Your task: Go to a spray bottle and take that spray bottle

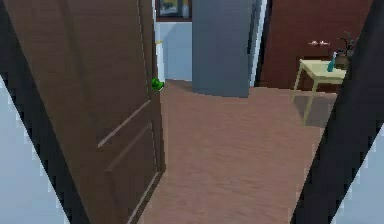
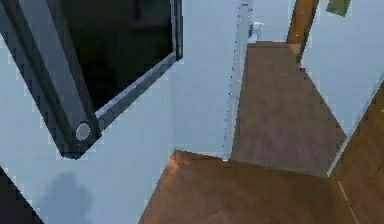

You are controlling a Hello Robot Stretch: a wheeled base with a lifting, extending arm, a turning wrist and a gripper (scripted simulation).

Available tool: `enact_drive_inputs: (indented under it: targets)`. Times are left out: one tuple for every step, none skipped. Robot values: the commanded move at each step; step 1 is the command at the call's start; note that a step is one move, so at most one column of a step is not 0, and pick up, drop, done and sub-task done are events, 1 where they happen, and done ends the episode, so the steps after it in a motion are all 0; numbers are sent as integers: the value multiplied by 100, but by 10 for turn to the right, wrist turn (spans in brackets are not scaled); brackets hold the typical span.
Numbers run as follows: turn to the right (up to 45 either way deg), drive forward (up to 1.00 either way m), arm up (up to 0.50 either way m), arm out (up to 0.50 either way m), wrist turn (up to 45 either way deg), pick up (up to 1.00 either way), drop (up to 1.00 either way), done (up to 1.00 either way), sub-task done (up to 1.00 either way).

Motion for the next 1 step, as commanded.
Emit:
enact_drive_inputs:
  targets:
    - [0, 75, 0, 0, 0, 0, 0, 0, 0]
